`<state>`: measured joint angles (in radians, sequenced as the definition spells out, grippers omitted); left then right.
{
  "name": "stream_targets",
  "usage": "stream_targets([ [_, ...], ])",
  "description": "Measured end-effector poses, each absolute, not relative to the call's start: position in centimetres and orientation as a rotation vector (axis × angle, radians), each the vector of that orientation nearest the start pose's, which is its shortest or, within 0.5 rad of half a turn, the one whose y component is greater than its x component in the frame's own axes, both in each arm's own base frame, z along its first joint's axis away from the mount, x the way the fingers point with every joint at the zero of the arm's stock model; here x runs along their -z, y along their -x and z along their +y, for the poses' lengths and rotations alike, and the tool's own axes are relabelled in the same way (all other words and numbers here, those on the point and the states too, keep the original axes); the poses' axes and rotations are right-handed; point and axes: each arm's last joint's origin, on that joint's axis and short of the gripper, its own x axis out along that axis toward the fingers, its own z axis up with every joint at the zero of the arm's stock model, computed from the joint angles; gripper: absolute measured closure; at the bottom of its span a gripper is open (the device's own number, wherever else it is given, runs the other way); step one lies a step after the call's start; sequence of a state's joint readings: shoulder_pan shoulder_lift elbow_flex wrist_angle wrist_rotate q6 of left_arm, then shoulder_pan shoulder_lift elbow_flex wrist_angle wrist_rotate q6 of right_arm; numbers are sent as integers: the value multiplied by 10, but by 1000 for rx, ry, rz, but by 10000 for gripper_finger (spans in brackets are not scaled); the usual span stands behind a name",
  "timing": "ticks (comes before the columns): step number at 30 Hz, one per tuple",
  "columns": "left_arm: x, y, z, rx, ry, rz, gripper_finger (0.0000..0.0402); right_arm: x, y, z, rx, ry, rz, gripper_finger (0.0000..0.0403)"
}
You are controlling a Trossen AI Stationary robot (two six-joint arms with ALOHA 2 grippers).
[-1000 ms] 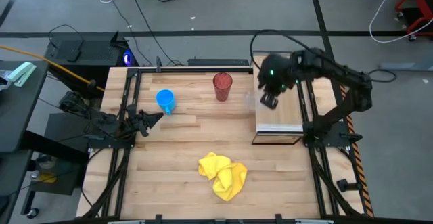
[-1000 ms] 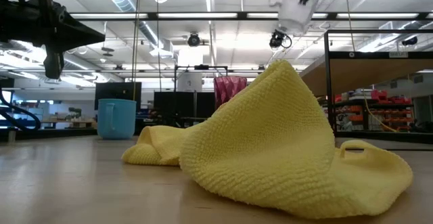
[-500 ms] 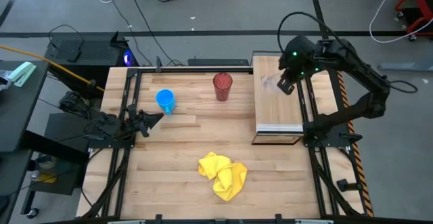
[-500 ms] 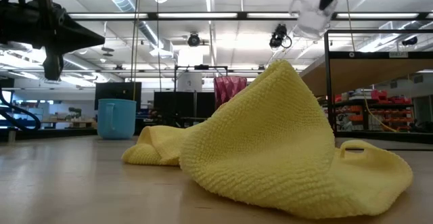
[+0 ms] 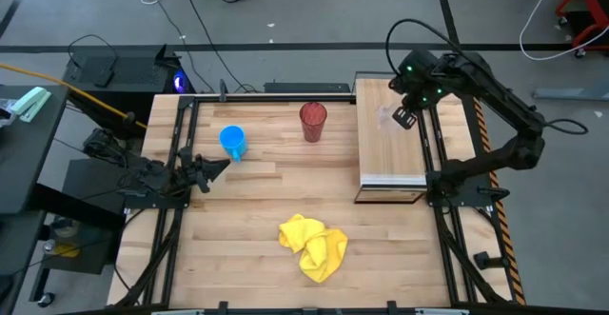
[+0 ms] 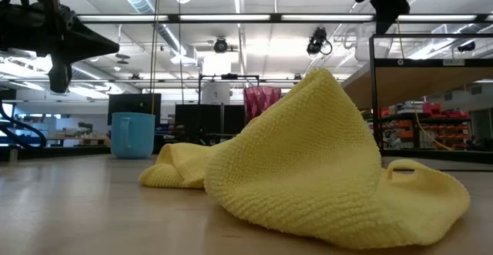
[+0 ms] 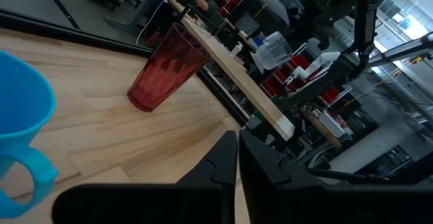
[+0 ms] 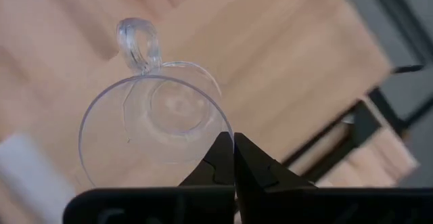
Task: Stack small to large cups/mugs on shelf
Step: Put the transparent mug on the shelf
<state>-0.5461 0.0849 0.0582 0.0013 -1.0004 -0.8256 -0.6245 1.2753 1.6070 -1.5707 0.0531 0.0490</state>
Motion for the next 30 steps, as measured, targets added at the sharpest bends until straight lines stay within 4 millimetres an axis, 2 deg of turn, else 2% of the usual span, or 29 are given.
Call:
stream_targets([
  [9, -177, -87, -24, -435, 793, -170, 389, -410, -150, -69, 486, -436, 1118, 403],
  [17, -177, -87, -24, -435, 791, -169, 379, -385, -135, -34, 417, -496, 1175, 403],
  [23, -177, -87, -24, -436, 790, -167, 383, -376, -135, -23, 398, -481, 1207, 403],
  [30, -177, -87, -24, -436, 790, -166, 388, -374, -140, -25, 487, -391, 1213, 403],
])
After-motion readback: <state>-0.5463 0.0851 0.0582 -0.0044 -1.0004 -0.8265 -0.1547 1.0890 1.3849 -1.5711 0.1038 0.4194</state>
